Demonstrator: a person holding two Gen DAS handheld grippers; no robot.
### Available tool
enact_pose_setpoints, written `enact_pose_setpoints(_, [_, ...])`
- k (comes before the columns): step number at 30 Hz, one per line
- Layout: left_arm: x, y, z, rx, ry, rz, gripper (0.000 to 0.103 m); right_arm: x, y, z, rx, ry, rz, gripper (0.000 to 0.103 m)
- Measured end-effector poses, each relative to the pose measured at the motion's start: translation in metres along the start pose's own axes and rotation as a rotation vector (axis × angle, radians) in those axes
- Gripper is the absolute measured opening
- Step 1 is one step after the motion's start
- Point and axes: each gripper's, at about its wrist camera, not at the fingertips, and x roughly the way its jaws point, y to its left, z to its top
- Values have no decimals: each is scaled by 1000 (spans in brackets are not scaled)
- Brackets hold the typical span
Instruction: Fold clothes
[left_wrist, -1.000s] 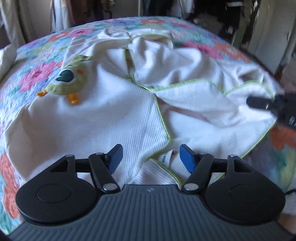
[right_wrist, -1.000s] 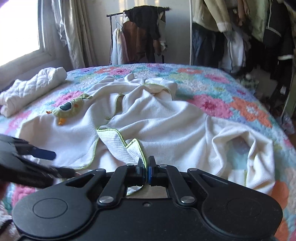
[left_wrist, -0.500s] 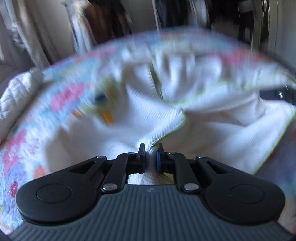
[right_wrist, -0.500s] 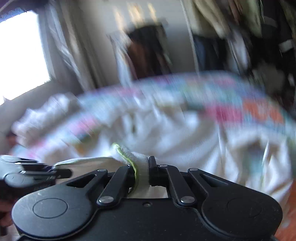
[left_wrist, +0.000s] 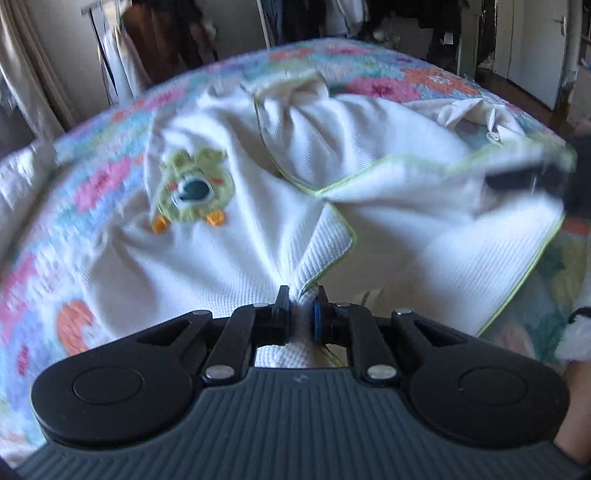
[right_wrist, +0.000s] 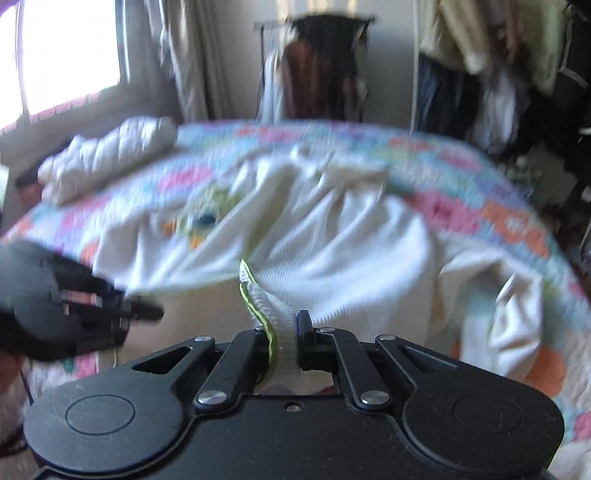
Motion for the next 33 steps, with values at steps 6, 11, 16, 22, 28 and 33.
enact_pose_setpoints(6, [-5, 9, -4, -77, 37, -76, 30, 9, -21, -12, 163, 75, 114, 8])
enact_pose_setpoints(11, [-26, 9, 12, -133, -112, -157, 47, 7, -36, -17, 263, 60, 185, 10])
enact_pose_setpoints(16, [-23, -8, 32, -126, -165, -196, 48, 26, -24, -21, 174, 220, 134, 15])
enact_pose_setpoints(22, [18, -34, 45, -133, -97, -245, 48, 1, -58, -15, 328, 181, 206, 52])
enact_pose_setpoints(28, [43, -61, 59, -96, -91, -236, 48, -32, -121, 6, 417, 67, 14, 63])
enact_pose_setpoints(33, [63, -85, 83, -83, -119, -258, 53, -3, -182, 10, 488, 183, -210, 63])
